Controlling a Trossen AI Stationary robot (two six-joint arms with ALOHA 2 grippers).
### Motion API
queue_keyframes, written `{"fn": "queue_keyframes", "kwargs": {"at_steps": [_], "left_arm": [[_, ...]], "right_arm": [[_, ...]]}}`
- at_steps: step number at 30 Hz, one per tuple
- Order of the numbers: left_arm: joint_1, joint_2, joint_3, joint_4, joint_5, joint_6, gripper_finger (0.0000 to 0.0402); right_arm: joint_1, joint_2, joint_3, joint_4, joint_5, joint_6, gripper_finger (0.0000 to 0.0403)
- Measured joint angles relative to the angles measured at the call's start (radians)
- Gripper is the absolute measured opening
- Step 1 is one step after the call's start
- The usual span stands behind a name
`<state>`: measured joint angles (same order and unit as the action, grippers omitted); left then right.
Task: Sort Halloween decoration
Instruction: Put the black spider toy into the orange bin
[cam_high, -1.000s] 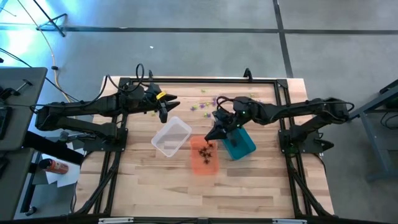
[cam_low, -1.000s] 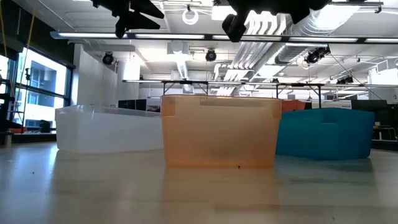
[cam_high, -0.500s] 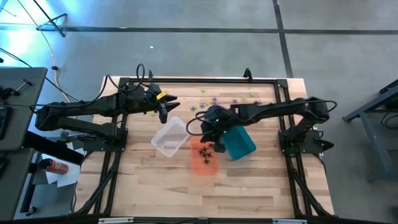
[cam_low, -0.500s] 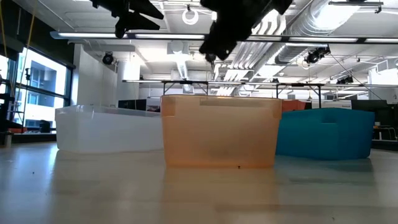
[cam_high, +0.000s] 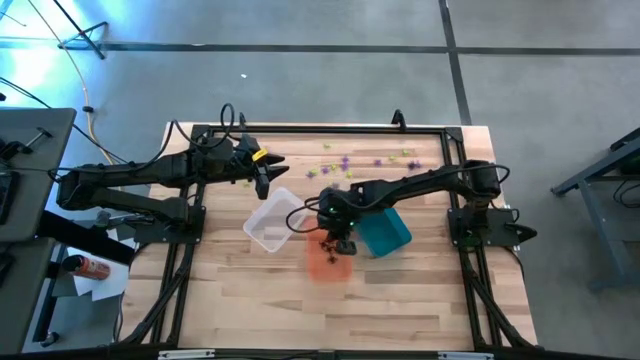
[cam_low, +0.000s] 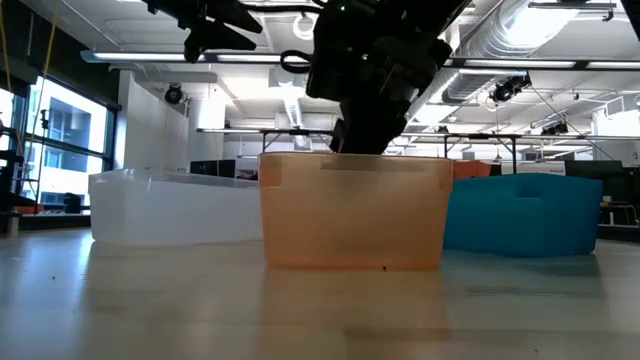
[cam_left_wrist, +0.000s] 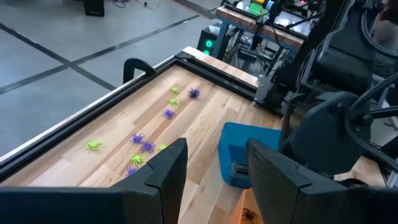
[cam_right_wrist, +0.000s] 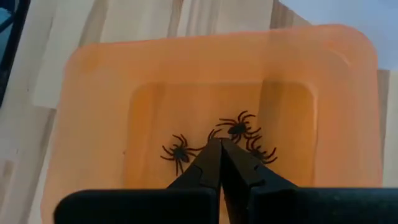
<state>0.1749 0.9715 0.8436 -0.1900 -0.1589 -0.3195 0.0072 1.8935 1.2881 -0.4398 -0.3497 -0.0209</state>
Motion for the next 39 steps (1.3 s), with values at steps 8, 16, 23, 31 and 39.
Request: {"fn": "queue_keyframes", "kwargs": {"at_steps": [8,16,23,31,39], "left_arm": [[0.000,0.000,0.000,-0.001,0.000,-0.001,0.0152],[0.000,0.000,0.000,-0.001,0.000,-0.001,0.0152],[0.000,0.000,0.000,-0.001,0.000,0.000,0.0152],[0.000,0.000,0.000,-0.001,0.000,0.017,0.0152],[0.000,0.000,0.000,0.000,0.000,0.039,0.0152]], "right_arm": [[0.000,0.004,0.000,0.002,0.006,0.042,0.0056],[-0.007,0.005,0.066,-0.077,0.004,0.045,0.0169],[-0.065,0.003,0.317,-0.467,0.010,-0.122,0.0177],[-0.177,-0.168,0.218,-0.641,0.009,-0.159,0.0177],[-0.289,-0.625,-0.222,-0.256,0.010,0.116,0.0177]]}}
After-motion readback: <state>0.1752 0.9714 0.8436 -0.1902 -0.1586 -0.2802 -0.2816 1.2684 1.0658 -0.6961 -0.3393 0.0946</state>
